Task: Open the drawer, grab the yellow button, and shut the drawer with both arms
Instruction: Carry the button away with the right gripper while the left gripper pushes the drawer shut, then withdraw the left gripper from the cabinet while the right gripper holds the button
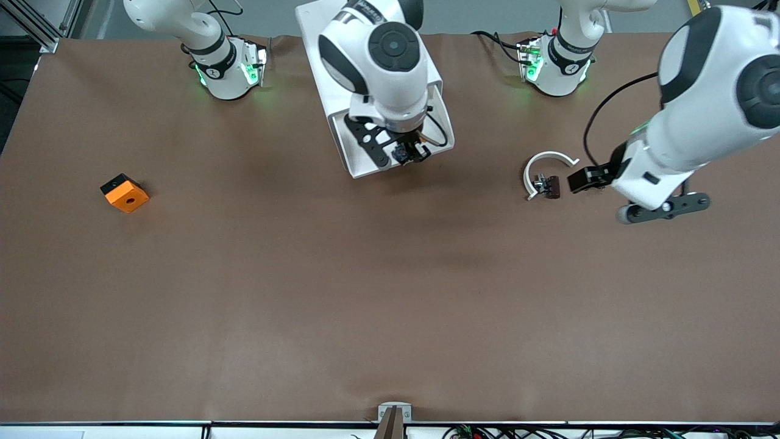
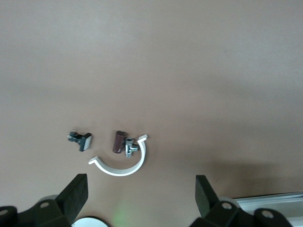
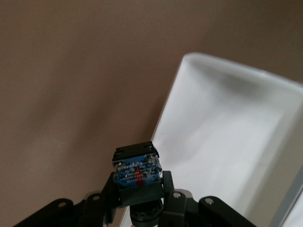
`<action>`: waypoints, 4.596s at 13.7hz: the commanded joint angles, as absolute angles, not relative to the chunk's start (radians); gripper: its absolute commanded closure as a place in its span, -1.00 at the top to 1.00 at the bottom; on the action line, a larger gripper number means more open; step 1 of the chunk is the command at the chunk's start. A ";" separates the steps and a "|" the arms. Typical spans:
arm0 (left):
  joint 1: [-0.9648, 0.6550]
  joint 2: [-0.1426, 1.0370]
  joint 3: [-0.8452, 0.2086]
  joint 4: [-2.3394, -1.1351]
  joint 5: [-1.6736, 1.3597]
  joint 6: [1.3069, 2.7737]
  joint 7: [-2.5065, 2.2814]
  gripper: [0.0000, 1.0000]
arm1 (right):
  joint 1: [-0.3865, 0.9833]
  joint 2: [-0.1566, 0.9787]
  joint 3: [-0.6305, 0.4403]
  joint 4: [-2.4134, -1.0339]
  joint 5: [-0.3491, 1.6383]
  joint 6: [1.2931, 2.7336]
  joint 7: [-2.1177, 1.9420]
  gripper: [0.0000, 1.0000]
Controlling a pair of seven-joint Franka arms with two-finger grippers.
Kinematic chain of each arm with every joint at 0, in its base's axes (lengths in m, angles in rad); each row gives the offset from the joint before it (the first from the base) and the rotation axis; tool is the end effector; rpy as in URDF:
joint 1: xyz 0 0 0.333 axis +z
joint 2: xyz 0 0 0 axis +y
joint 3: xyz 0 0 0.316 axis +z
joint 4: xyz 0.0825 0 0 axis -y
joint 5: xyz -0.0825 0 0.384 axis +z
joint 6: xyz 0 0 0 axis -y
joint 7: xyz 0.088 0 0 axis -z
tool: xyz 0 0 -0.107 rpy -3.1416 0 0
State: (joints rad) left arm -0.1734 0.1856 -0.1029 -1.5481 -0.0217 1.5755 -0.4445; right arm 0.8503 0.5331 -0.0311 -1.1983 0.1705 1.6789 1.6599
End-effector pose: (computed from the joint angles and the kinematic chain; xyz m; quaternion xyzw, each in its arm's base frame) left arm 0.5794 -0.1617 0.5286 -0.9931 -0.0848 0.0806 0.0087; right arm 0.4664 0.5308 0.4730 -0.9061 0.4154 0.0808 0.0002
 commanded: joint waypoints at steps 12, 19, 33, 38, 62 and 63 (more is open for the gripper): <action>-0.386 0.351 -0.230 -1.670 -0.014 1.911 -0.672 1.00 | 0.482 0.370 -0.034 -1.245 0.144 1.431 0.737 -1.00; -0.525 0.445 -0.256 -1.671 -0.020 1.970 -0.937 1.00 | 0.301 0.203 -0.035 -1.641 0.060 1.695 0.487 -1.00; -0.535 0.466 -0.425 -1.693 -0.239 1.809 -0.936 1.00 | -0.035 0.216 -0.034 -2.075 -0.074 2.284 0.169 -1.00; -0.535 0.505 -0.442 -1.689 -0.247 1.810 -0.939 1.00 | -0.084 0.264 -0.034 -2.131 -0.074 2.384 0.089 -1.00; -0.114 0.488 -0.275 -1.459 0.258 1.841 -0.769 1.00 | -0.158 0.449 -0.034 -2.123 -0.064 2.582 0.104 -1.00; -0.079 0.486 -0.276 -1.459 0.258 1.836 -0.700 1.00 | -0.158 0.452 -0.034 -2.123 -0.064 2.583 0.106 -1.00</action>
State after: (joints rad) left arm -0.1340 0.4991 -0.2680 -1.4578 0.2422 1.8445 -0.7944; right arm -0.1365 0.4352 -0.0516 -2.1445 -0.0585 2.5831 0.0869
